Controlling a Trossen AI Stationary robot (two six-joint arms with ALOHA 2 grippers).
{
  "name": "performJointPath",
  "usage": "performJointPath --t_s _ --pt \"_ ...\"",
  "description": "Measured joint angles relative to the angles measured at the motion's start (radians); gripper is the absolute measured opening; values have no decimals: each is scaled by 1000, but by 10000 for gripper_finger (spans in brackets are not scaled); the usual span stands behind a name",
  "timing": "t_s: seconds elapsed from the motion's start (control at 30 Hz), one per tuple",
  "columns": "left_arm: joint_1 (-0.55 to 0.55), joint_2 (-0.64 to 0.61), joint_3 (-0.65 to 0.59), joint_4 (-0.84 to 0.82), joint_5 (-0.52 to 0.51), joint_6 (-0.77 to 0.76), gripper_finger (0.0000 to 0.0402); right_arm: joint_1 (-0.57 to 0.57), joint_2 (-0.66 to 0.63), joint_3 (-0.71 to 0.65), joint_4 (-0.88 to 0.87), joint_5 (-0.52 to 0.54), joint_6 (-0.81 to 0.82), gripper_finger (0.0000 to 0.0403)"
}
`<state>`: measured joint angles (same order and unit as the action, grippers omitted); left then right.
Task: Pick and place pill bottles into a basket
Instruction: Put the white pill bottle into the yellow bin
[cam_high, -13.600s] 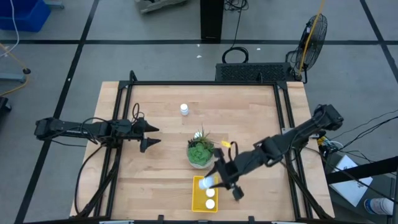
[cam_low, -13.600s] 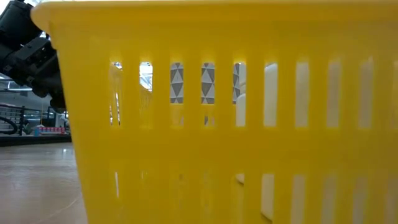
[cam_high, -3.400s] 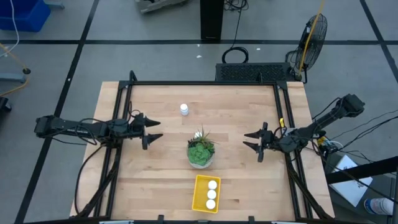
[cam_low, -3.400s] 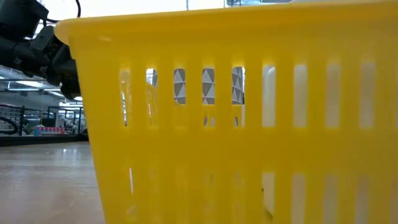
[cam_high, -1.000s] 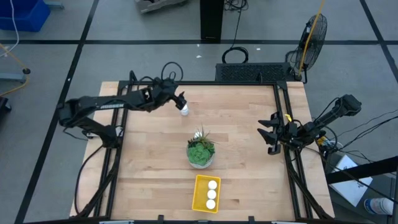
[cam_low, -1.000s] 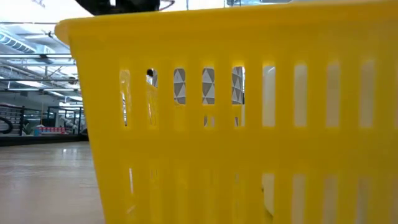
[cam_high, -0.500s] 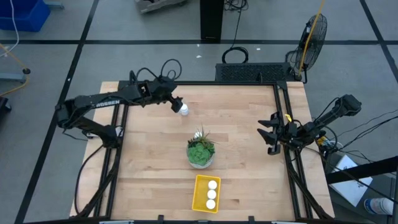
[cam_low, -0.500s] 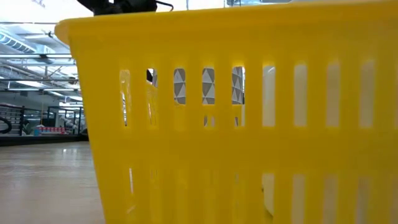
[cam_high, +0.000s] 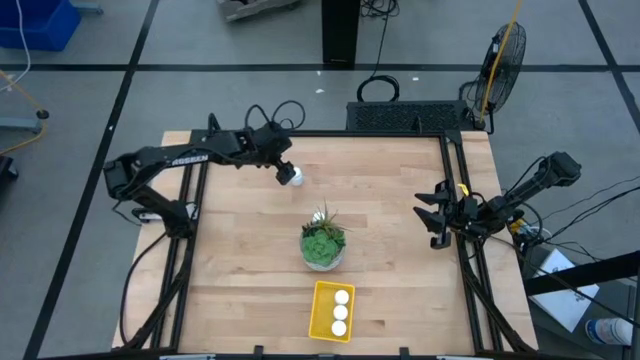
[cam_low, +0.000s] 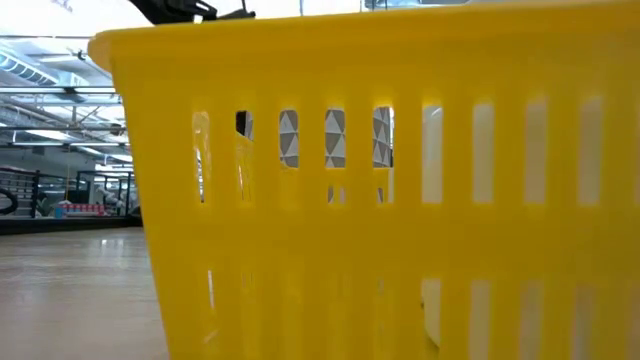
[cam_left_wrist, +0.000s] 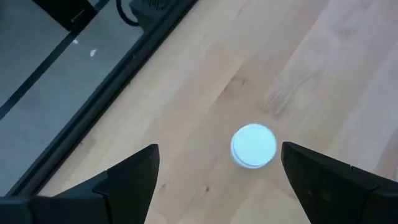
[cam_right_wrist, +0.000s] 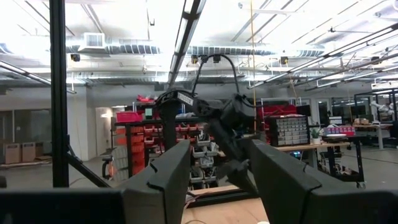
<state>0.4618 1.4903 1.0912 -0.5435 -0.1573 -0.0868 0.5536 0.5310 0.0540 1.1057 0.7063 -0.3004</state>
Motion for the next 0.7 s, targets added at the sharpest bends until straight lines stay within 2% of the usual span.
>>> performJointPath --t_s 0.1,0.23,0.7 --pt "6 27 0 26 4 4 340 0 0 0 0 0 0 162" --pt "12 64 1 48 64 4 340 0 0 0 -1 0 0 160" --pt "14 129 1 64 80 10 340 0 0 0 0 0 0 162"
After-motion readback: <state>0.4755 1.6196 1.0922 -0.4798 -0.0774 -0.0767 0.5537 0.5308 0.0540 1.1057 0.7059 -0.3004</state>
